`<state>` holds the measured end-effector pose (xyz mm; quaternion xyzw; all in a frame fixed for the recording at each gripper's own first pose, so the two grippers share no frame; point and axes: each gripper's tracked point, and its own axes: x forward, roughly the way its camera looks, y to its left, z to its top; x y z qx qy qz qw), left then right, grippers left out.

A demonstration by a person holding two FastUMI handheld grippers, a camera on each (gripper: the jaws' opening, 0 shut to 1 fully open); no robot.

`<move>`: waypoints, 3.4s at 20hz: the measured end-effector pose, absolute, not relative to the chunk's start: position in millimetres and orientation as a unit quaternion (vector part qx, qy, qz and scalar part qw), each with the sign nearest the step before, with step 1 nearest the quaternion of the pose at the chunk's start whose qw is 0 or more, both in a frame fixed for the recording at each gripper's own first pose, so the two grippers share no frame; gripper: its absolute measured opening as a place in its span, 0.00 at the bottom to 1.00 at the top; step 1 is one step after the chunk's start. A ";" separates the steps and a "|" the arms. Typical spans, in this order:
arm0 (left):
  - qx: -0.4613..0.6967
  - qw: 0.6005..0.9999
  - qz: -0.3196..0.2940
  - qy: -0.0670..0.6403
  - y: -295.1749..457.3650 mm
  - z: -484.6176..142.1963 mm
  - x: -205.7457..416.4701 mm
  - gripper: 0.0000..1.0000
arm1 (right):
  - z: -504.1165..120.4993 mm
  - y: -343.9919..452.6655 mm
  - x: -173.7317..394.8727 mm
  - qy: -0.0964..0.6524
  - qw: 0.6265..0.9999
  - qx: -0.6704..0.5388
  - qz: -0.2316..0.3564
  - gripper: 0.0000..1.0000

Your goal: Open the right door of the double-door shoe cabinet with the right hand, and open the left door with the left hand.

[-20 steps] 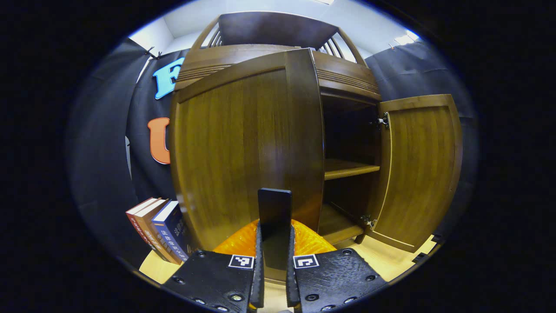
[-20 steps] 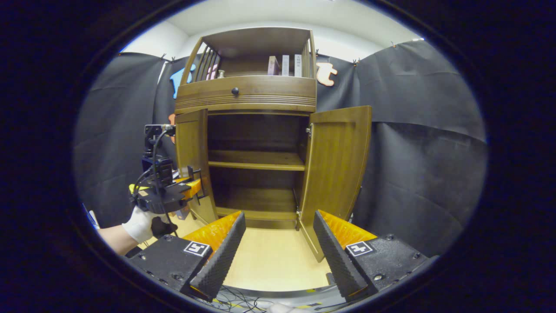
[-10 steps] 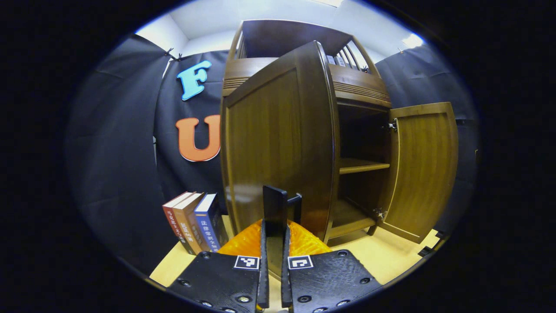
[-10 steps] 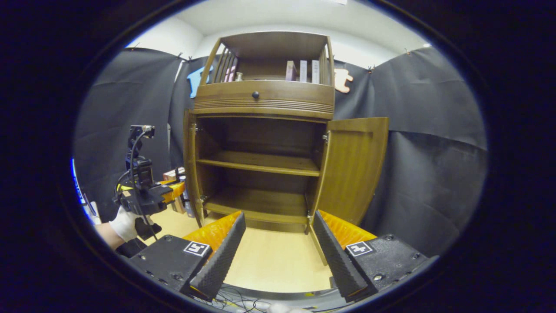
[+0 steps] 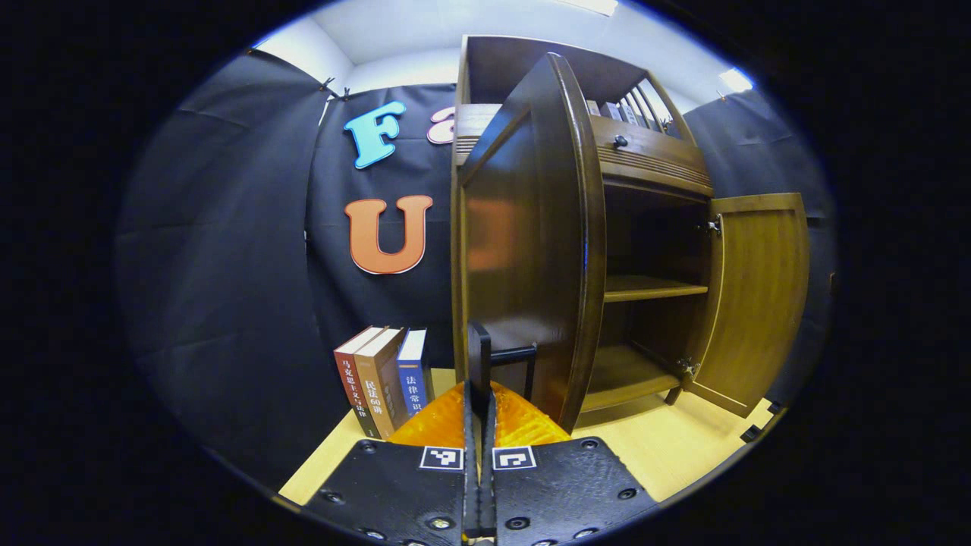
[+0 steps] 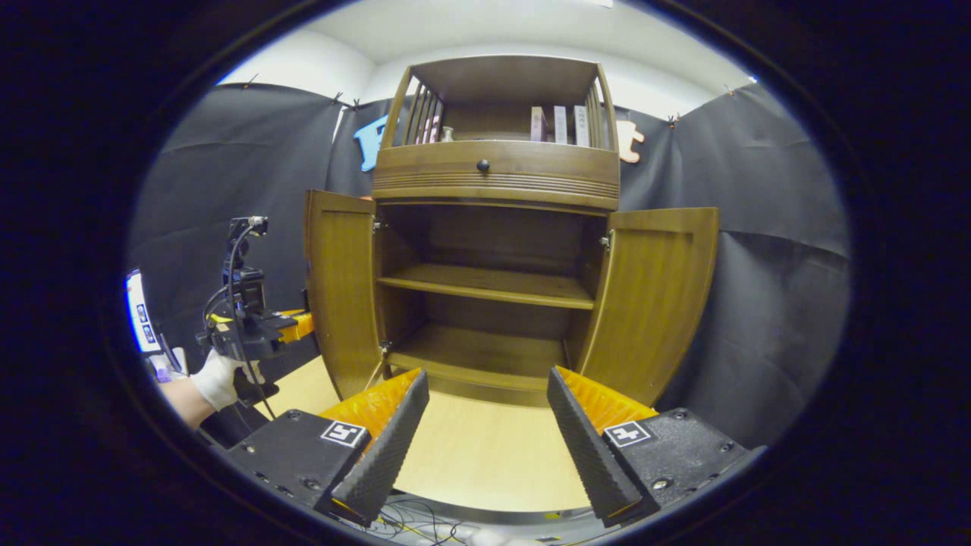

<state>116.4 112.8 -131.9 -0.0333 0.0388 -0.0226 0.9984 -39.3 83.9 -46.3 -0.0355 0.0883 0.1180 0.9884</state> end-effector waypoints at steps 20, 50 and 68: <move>-0.055 0.984 -0.159 0.066 186.5 -147.1 128.0 0.00 | -58.2 87.3 -36.2 0.111 0.986 -0.025 0.125 0.99; 0.048 0.996 0.069 0.032 41.7 16.7 -10.1 0.96 | 0.5 -15.4 17.2 0.045 0.987 0.032 0.152 0.99; 0.052 0.999 0.003 -0.010 -77.2 5.7 -22.6 0.96 | -1.8 -41.0 6.3 0.029 0.996 0.024 0.084 0.99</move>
